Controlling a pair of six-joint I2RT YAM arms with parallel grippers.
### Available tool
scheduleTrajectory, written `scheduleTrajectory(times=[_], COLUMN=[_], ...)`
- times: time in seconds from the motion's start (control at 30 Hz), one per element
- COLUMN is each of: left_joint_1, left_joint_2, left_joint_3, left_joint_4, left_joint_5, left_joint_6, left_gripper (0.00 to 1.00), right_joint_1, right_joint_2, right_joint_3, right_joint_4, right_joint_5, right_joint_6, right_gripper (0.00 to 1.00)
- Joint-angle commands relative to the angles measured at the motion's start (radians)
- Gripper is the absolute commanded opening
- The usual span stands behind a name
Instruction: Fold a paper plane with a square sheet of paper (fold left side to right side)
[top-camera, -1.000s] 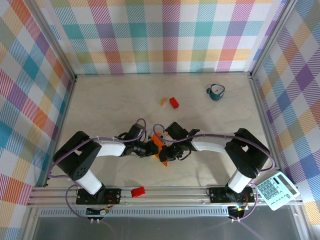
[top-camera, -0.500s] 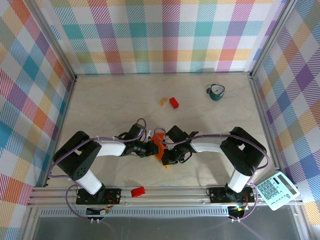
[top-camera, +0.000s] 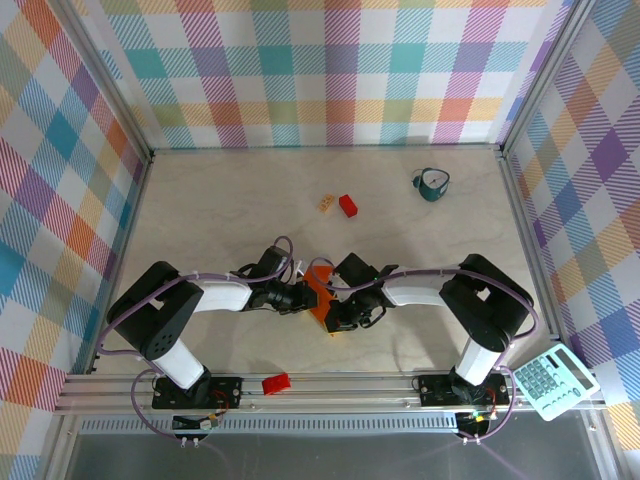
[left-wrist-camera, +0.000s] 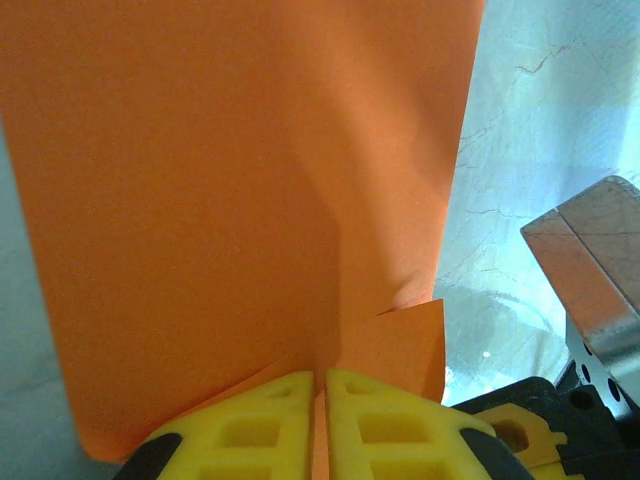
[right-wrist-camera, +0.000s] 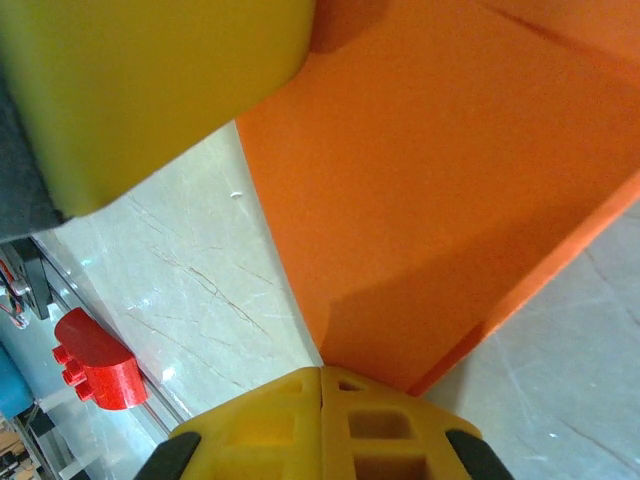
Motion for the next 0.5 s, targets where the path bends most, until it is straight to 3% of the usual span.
scheduleTrajectory(times=[0.0, 0.27, 0.47], left_joint_1=[-0.01, -0.01, -0.01], left_joint_2=[0.073, 0.072, 0.067], left_joint_3=[-0.02, -0.02, -0.015], left_joint_4=[-0.06, -0.063, -0.068], left_joint_5=[-0.1, -0.104, -0.106], left_joint_6=[0.007, 0.005, 0.007], left_gripper=[0.12, 0.12, 0.12], right_joint_1=[0.002, 0.008, -0.001], right_joint_2=[0.007, -0.042, -0.165], right_joint_3=[-0.046, -0.104, -0.099], right_joint_4=[-0.035, -0.011, -0.046], right_joint_5=[-0.004, -0.053, -0.067], right_joint_6=[0.022, 0.058, 0.057], right_gripper=[0.03, 0.03, 0.03])
